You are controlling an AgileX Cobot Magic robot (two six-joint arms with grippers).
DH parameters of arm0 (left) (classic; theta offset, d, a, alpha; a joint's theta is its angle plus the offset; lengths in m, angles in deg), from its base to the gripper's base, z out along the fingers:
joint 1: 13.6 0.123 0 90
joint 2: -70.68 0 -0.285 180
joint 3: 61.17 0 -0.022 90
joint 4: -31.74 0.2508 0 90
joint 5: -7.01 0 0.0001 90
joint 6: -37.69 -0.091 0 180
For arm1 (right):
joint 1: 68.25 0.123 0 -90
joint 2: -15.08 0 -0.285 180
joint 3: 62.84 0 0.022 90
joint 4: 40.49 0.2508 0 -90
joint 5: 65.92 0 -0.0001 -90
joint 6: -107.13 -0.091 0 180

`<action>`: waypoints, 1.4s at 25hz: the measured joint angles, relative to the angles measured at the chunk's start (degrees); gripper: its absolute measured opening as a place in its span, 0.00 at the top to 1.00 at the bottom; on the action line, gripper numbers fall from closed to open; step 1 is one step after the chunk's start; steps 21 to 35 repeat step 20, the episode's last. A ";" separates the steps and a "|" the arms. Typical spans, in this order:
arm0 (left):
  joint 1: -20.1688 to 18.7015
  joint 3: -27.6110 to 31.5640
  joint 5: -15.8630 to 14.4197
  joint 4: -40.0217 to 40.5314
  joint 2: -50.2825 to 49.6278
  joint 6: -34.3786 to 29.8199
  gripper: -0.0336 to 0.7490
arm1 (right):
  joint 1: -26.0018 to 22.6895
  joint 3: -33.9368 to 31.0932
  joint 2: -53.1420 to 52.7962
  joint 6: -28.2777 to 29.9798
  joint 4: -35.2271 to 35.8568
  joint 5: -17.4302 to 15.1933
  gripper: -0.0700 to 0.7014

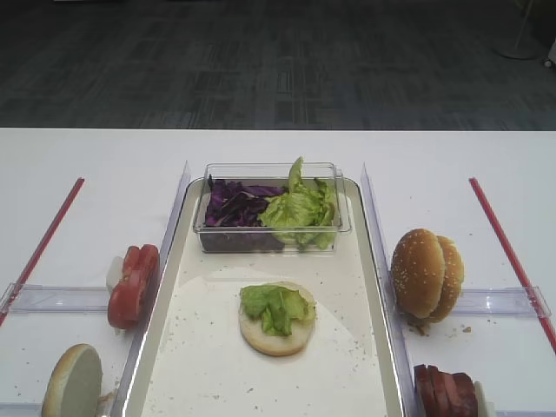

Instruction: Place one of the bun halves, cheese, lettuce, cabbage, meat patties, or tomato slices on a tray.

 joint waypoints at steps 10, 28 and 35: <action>0.00 0.00 0.00 0.00 0.00 0.02 0.19 | 0.00 0.00 0.00 -0.39 0.00 0.00 0.02; 0.00 0.00 0.00 0.00 0.00 0.02 0.19 | 0.00 0.00 0.00 -0.39 0.00 0.00 0.02; 0.00 0.00 0.00 0.00 0.00 0.02 0.19 | 0.00 0.00 0.00 -0.39 0.00 0.00 0.02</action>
